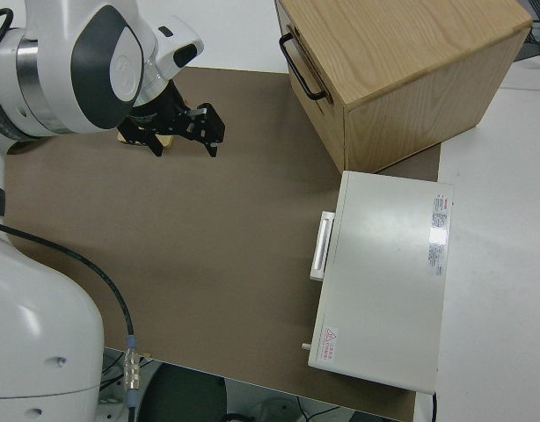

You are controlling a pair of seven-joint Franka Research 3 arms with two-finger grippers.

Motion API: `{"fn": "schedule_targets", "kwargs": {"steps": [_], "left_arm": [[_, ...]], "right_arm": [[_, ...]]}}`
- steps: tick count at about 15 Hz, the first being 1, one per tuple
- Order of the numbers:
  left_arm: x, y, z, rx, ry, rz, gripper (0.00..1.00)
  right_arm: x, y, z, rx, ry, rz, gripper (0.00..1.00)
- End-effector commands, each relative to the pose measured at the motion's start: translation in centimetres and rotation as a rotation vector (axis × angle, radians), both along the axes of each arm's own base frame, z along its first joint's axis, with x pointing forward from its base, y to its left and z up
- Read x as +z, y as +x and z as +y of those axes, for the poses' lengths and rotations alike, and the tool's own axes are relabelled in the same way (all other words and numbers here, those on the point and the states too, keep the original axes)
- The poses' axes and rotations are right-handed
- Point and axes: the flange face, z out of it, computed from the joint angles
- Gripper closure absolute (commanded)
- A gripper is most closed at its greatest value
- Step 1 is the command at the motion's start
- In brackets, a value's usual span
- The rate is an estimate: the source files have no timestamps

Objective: Pick gray plate from table and place it on lower plate rack with left arm

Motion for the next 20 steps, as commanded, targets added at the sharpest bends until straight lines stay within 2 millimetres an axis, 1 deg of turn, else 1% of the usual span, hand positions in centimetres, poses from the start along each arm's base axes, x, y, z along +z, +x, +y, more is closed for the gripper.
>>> {"fn": "schedule_targets", "kwargs": {"steps": [1, 3, 9, 13, 15, 20], "left_arm": [[-0.5, -0.1, 0.2, -0.001, 0.033, -0.01, 1.0], [-1.5, 0.0, 0.2, 0.002, 0.04, -0.025, 1.0], [-2.4, 0.0, 0.1, 0.004, 0.047, -0.033, 1.0], [-4.7, 0.2, -0.2, 0.009, 0.062, -0.046, 1.0], [-5.3, 0.1, -0.2, 0.011, 0.066, -0.047, 1.0], [-5.4, 0.1, -0.2, 0.011, 0.066, -0.046, 1.0]], "right_arm": [[0.3, -0.2, -0.1, -0.002, 0.009, 0.006, 0.011], [0.3, -0.2, -0.1, -0.002, 0.009, 0.006, 0.013], [0.3, -0.2, -0.1, -0.002, 0.009, 0.006, 0.011], [0.3, -0.2, -0.1, -0.002, 0.009, 0.006, 0.011], [0.3, -0.2, -0.1, -0.002, 0.009, 0.006, 0.011], [0.3, -0.2, -0.1, -0.002, 0.009, 0.006, 0.011]]}}
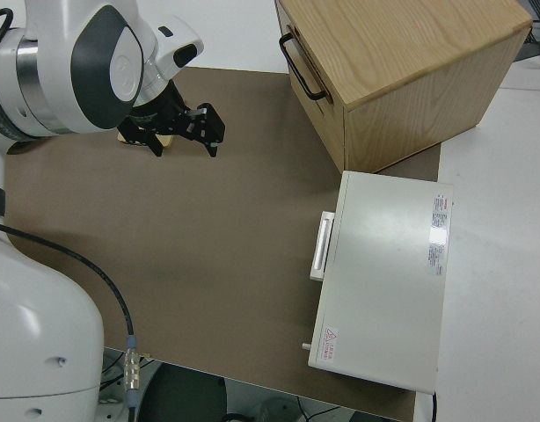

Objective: Pick gray plate from table and place it on lower plate rack with left arm

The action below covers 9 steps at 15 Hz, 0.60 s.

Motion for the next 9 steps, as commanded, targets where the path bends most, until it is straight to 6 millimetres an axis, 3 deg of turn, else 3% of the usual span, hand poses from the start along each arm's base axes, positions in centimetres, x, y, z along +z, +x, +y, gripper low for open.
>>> {"fn": "schedule_targets", "kwargs": {"steps": [1, 2, 7, 9], "left_arm": [[0.03, -0.14, -0.04, -0.01, 0.03, -0.006, 1.0], [0.03, -0.14, -0.04, -0.011, 0.03, -0.003, 0.78], [0.09, -0.1, -0.04, -0.01, 0.03, 0.0, 0.29], [0.19, -0.01, -0.06, -0.011, 0.028, 0.002, 0.01]], "right_arm": [[0.3, -0.21, -0.11, -0.002, 0.009, 0.006, 0.013], [0.3, -0.21, -0.11, -0.002, 0.009, 0.006, 0.011], [0.3, -0.21, -0.11, -0.002, 0.009, 0.006, 0.011], [0.3, -0.21, -0.11, -0.002, 0.009, 0.006, 0.011]]}}
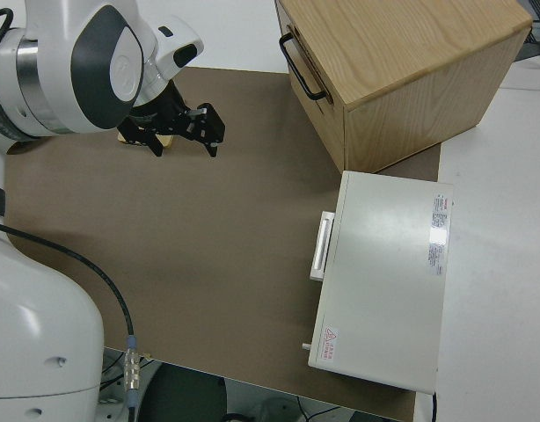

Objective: Pick gray plate from table and place it on lower plate rack with left arm

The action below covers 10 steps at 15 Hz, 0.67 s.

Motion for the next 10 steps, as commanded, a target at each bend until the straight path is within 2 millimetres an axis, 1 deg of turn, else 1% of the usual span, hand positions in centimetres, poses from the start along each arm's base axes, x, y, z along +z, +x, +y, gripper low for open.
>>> {"fn": "schedule_targets", "kwargs": {"steps": [1, 3, 6, 10], "left_arm": [[0.4, 0.2, -0.1, -0.012, 0.017, 0.01, 0.01], [1.2, 0.8, -0.3, -0.015, 0.008, 0.0, 0.0], [3.0, 2.1, -1.0, -0.008, -0.032, -0.006, 0.0], [7.3, 4.7, -2.3, 0.035, -0.175, -0.006, 0.0]], "right_arm": [[0.3, -0.2, -0.1, -0.002, 0.009, 0.006, 0.013], [0.3, -0.2, -0.1, -0.002, 0.009, 0.006, 0.011], [0.3, -0.2, -0.1, -0.002, 0.009, 0.006, 0.011], [0.3, -0.2, -0.1, -0.003, 0.009, 0.006, 0.011]]}}
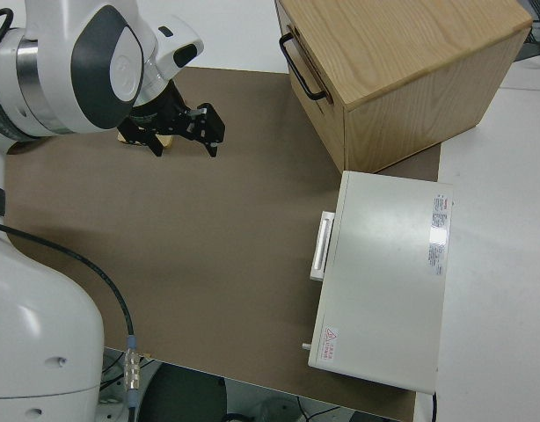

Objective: Pick gray plate from table and place it on lower plate rack with left arm

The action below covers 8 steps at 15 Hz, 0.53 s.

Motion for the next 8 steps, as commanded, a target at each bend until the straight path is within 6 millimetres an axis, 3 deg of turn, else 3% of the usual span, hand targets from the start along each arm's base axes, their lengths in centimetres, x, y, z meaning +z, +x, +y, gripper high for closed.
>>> {"fn": "schedule_targets", "kwargs": {"steps": [1, 8], "left_arm": [[4.9, 2.5, -1.4, 0.034, -0.138, 0.001, 0.0], [11.3, 4.7, -4.1, 0.064, -0.343, -0.07, 0.0]], "right_arm": [[0.3, -0.2, -0.1, -0.002, 0.009, 0.006, 0.013], [0.3, -0.2, -0.1, -0.003, 0.009, 0.006, 0.011]]}}
